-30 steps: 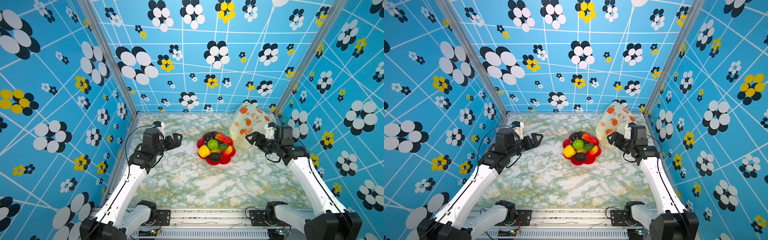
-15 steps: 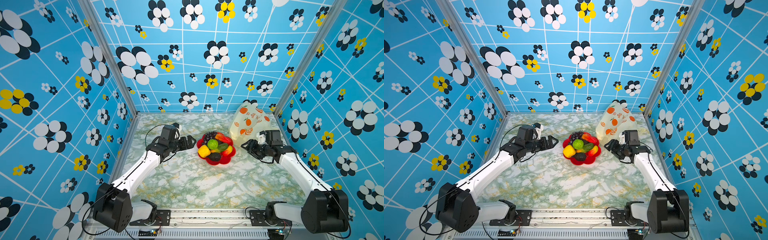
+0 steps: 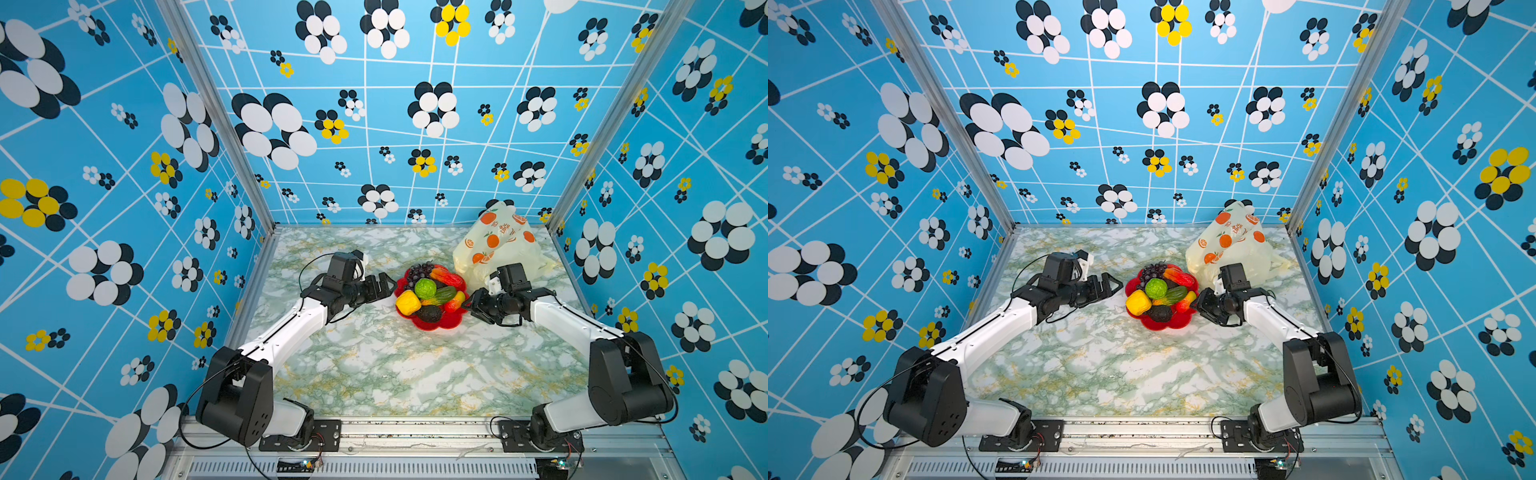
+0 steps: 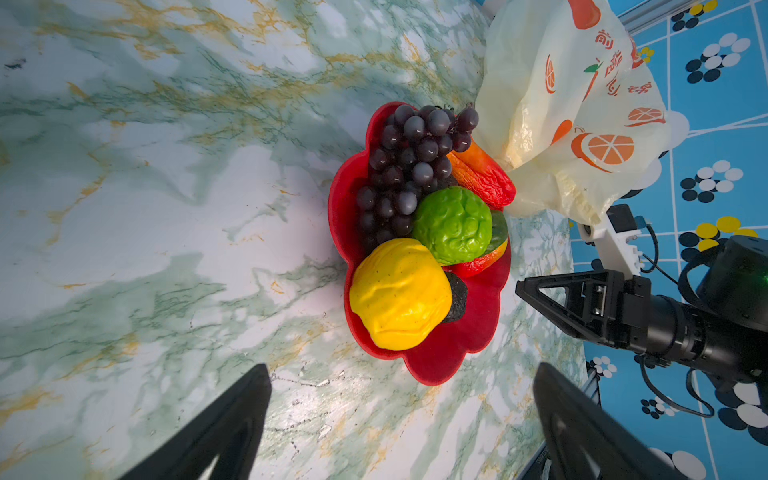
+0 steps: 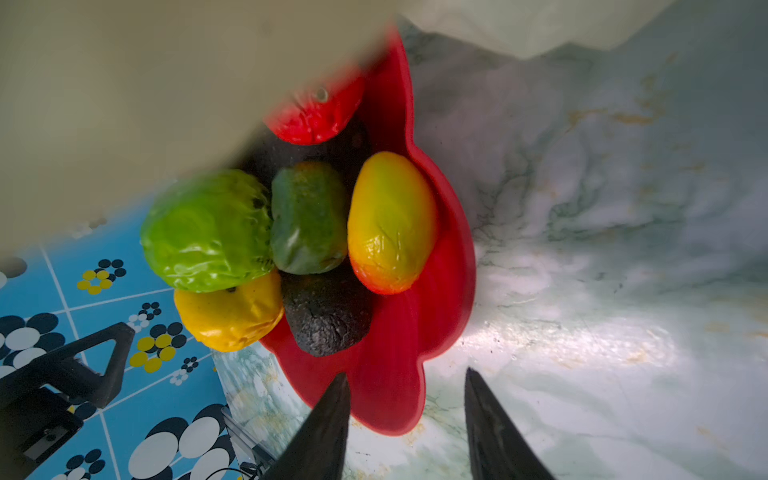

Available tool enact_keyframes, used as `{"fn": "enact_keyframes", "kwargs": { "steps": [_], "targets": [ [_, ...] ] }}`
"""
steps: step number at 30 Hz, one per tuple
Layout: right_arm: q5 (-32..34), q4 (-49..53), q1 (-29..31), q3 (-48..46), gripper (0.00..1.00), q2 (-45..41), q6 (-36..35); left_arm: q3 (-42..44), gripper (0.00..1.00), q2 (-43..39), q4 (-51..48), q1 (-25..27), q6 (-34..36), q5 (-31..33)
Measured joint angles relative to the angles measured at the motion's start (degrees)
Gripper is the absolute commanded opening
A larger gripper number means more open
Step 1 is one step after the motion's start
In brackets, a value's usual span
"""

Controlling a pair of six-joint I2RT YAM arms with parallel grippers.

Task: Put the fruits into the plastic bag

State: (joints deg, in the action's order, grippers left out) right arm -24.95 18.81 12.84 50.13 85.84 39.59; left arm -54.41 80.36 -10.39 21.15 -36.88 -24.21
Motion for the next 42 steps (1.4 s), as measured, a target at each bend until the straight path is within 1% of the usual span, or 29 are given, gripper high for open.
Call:
{"fn": "enact_keyframes", "kwargs": {
  "steps": [8,12,14,16,20,23,26,29,33,42],
  "targets": [
    [0.8,-1.4,1.7,-0.7,0.46,0.4,1.2,1.5,1.00,0.0,0.3,0.0,0.0,-0.5],
    [2.4,-1.3,2.1,-1.4,0.51,0.1,1.9,1.6,1.00,0.0,0.3,0.0,0.0,-0.8],
    [4.4,-0.5,2.3,-2.2,0.53,-1.3,2.2,1.8,1.00,0.0,0.7,0.0,0.0,-0.9],
    [7.2,0.8,2.7,-3.3,0.56,-4.6,2.8,2.4,1.00,-0.1,1.0,0.0,0.0,-0.9],
    [12.9,2.3,4.1,-6.2,0.58,-15.9,4.9,3.5,1.00,0.0,1.1,0.0,0.0,-1.3],
    [15.1,1.8,4.6,-9.4,0.59,-23.3,8.0,3.5,1.00,0.0,1.4,-0.1,0.0,-1.7],
    [16.2,1.8,5.8,-12.5,0.59,-26.0,11.1,3.5,1.00,-0.1,1.7,-0.2,0.0,-2.0],
    [16.9,1.7,8.2,-13.8,0.60,-25.0,13.1,3.6,1.00,-0.1,1.8,-0.2,0.0,-2.4],
    [16.9,-0.5,10.5,-14.1,0.59,-20.8,15.0,3.8,1.00,-0.1,1.8,-0.2,0.0,-2.9],
    [16.7,-7.1,12.4,-13.3,0.57,-9.8,16.2,5.6,1.00,-2.4,1.6,-0.2,0.0,-3.0]
  ]
}}
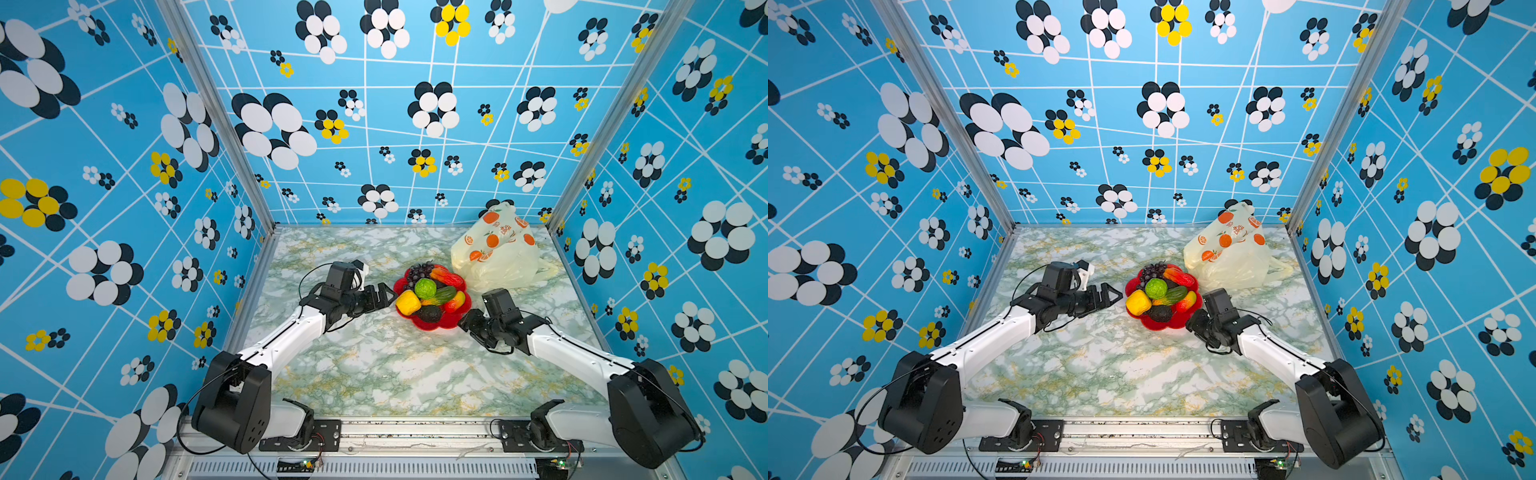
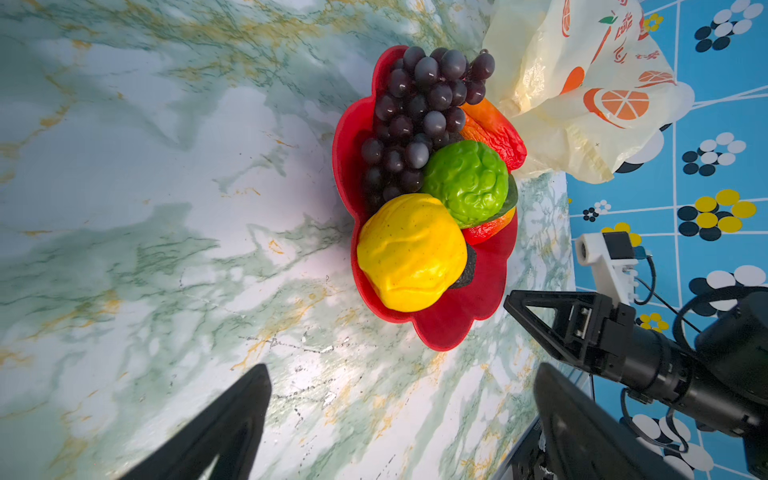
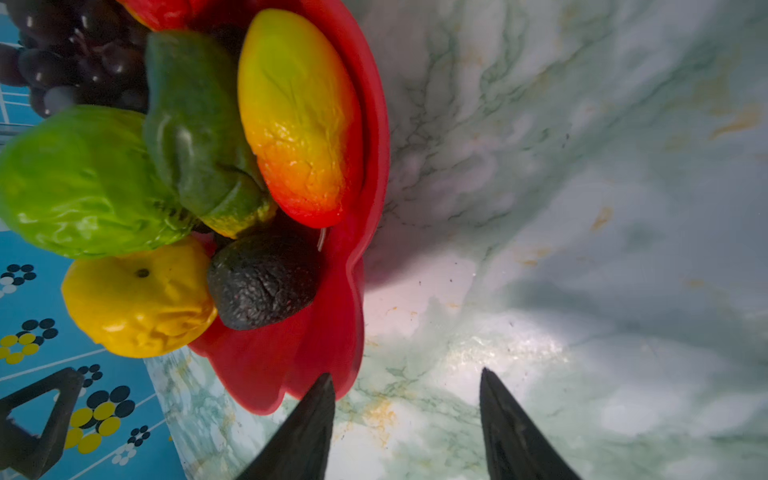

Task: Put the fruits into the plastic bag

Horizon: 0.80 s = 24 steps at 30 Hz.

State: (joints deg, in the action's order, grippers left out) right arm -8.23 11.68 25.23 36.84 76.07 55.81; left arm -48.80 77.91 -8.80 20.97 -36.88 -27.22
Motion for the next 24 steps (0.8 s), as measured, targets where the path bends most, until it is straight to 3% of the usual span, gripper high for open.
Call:
{"fn": "enact_keyframes", "kwargs": {
  "steps": [10,24],
  "targets": [
    [0.0,-4.6,0.2,2.8,0.51,5.8,0.0,0.0,1.00,-0.3,0.0,-0.3,0.0,0.0],
    [-0.9,-8.6,0.2,3.9,0.28,11.6,-0.1,0.1,1.00,-1.2,-1.0,-0.4,0.0,0.0]
  ]
}}
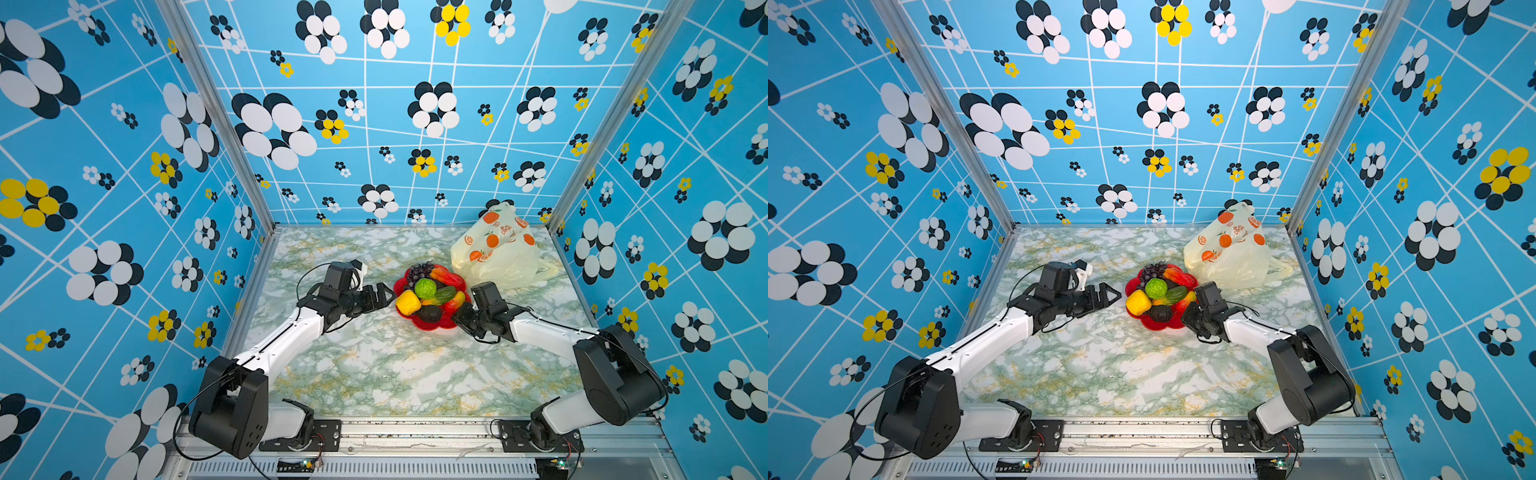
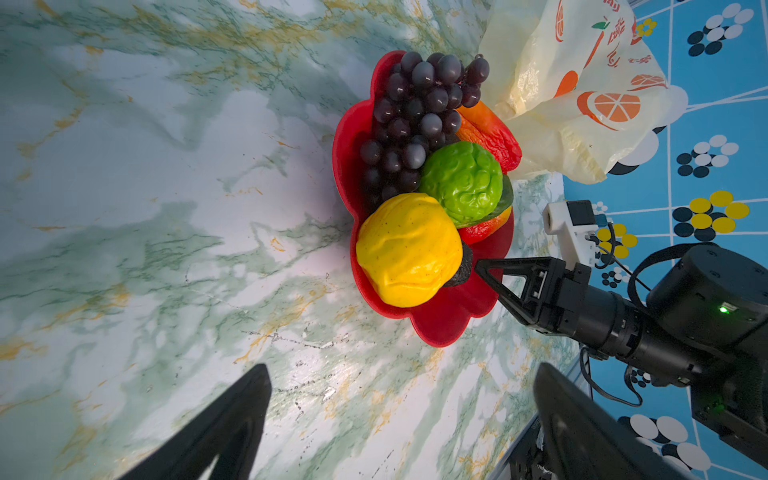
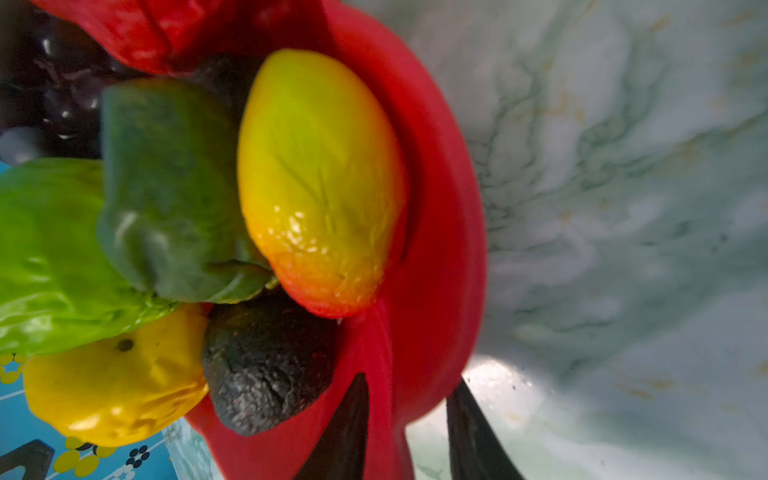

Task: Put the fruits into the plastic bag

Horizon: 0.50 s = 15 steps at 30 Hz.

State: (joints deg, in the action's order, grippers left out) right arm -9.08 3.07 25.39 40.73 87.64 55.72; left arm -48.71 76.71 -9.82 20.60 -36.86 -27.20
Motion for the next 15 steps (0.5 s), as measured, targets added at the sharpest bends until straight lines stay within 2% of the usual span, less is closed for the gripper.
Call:
{"fn": "enact_keyframes", "kwargs": {
  "steps": [5,11,15],
  "targets": [
    [-0.4,-0.7,0.0,0.7,0.18,1.4,-0.3,0.3,1.00,-0.1,-0.3,0.0,0.0,0.0],
    [-0.7,-0.9,0.0,1.9,0.02,2.8,-1.1,0.3,1.00,-0.1,-0.6,-0.3,0.0,0.0],
    [-1.1,-0.8,0.0,3.0,0.00,3.6,-1.9,0.3,1.00,-0.1,-0.6,-0.3,0.0,0.0]
  ]
}}
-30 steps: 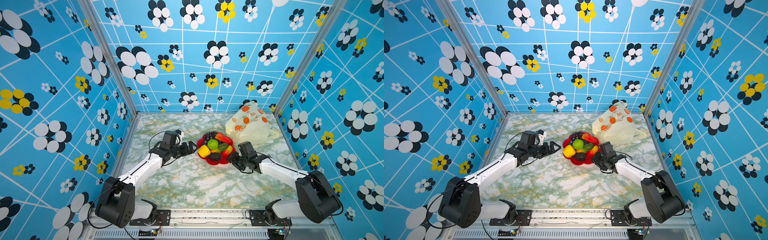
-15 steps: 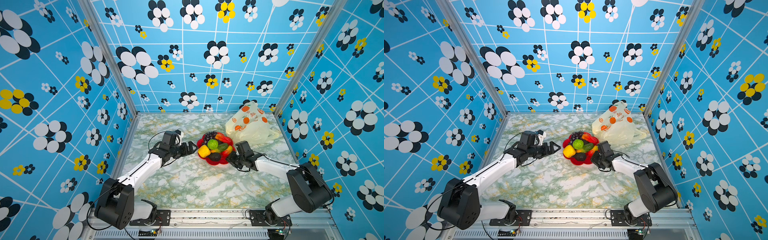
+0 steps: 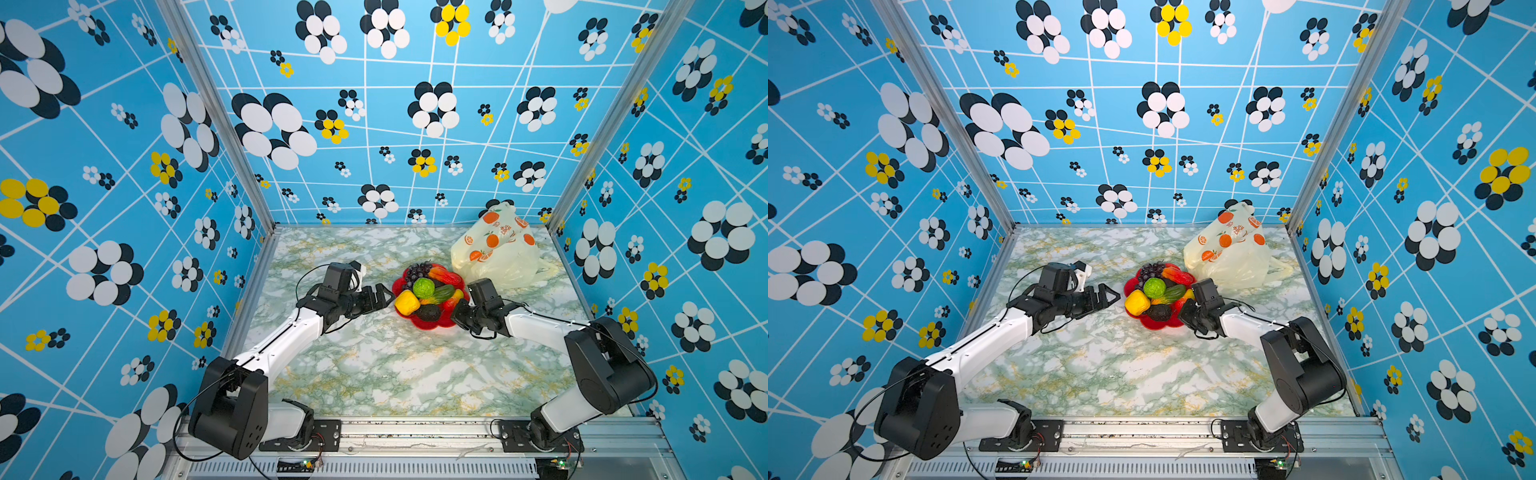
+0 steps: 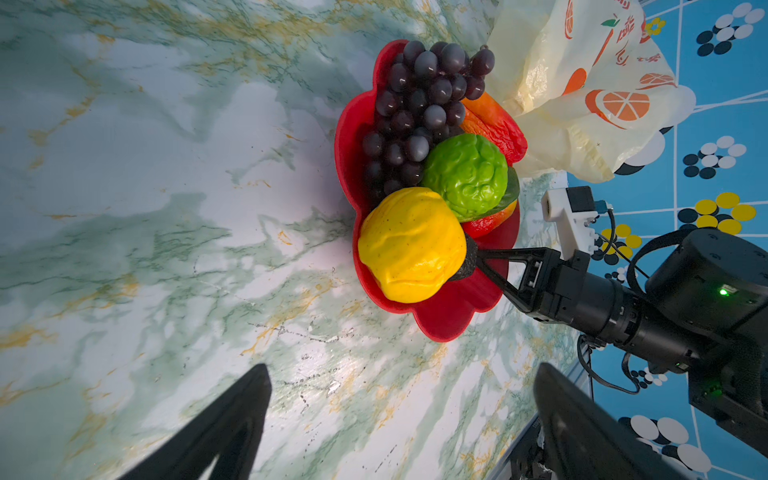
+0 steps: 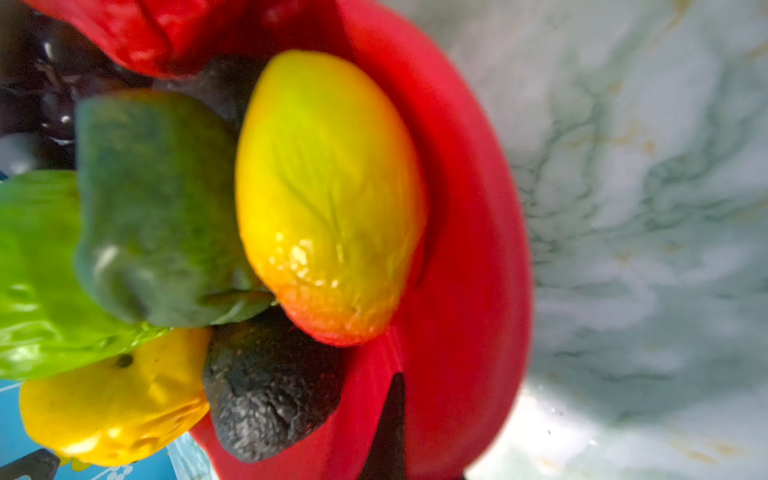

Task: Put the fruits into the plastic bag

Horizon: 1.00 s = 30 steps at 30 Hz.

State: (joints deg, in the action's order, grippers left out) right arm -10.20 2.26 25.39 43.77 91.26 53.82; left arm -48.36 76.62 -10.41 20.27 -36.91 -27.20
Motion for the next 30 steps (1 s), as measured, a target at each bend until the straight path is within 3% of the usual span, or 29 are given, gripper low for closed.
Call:
{"fn": "enact_keyframes", "kwargs": {
  "steps": [14,30],
  "targets": [
    [-6.2,2.2,0.0,4.0,0.00,3.5,-6.9,1.2,1.00,-1.2,-0.1,0.0,-0.3,0.1],
    [-14.3,13.4,0.0,14.2,0.00,9.8,-19.8,2.3,1.00,-2.7,-0.4,0.0,-1.5,0.9]
  ]
}}
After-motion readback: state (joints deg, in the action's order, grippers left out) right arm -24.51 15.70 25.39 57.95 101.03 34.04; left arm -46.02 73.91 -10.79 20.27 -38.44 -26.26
